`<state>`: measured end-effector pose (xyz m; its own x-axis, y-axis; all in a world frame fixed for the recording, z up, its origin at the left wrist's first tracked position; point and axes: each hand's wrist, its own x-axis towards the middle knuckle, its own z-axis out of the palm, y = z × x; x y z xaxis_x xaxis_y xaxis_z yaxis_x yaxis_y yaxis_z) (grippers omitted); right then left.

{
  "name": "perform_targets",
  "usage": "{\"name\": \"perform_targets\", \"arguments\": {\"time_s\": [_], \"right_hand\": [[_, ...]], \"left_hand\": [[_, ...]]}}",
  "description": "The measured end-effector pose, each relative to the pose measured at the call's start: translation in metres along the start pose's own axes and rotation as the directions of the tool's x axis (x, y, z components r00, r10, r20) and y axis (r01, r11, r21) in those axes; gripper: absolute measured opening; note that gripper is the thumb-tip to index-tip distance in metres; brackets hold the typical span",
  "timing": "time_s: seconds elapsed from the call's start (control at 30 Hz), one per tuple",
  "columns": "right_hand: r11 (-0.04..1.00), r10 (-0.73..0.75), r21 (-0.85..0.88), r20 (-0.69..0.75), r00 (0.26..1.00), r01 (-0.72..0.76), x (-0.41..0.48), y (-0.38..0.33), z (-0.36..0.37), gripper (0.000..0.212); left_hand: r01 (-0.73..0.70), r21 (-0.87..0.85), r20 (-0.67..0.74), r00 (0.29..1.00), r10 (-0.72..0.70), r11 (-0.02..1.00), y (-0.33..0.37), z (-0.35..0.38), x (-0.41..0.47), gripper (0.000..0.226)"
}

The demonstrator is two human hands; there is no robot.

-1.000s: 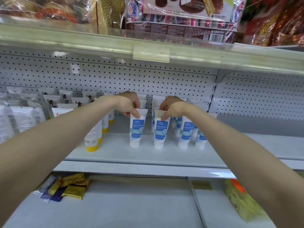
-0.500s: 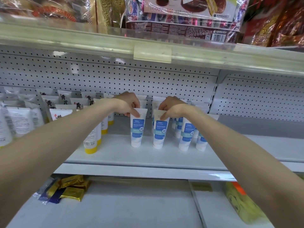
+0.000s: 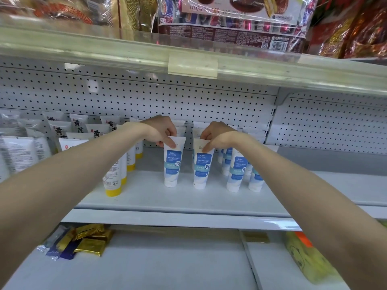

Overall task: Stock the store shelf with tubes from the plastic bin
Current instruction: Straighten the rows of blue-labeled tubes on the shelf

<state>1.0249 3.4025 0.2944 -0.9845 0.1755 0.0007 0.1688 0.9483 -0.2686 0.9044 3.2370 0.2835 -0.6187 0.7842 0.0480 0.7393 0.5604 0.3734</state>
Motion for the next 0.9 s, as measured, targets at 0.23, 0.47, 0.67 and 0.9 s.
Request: {"name": "perform_targets", "arguments": {"time_s": [0.23,0.47,0.67,0.9], "right_hand": [[0.999,-0.013,-0.032,0.01,1.0,0.014,-0.0002,0.0004,-0.0013,0.033],[1.0,-0.014,-0.027,0.016,1.0,0.014,0.0005,-0.0007,-0.0016,0.033],[0.999,-0.016,-0.029,0.017,1.0,0.016,0.0008,-0.0017,-0.0015,0.034],[0.999,-0.025,-0.025,0.013,1.0,0.025,0.0029,-0.0029,0.0008,0.032]], "left_hand": [[0.002,-0.007,0.003,1.0,-0.002,1.0,-0.0027,-0.0006,0.0003,0.017],[0.007,-0.012,0.008,1.0,-0.007,1.0,-0.0038,-0.0014,-0.0013,0.016],[0.01,-0.006,0.008,1.0,-0.01,1.0,-0.0031,-0.0012,-0.0019,0.016],[0.018,-0.013,0.014,1.0,-0.018,1.0,-0.0028,-0.002,-0.0039,0.015]]}}
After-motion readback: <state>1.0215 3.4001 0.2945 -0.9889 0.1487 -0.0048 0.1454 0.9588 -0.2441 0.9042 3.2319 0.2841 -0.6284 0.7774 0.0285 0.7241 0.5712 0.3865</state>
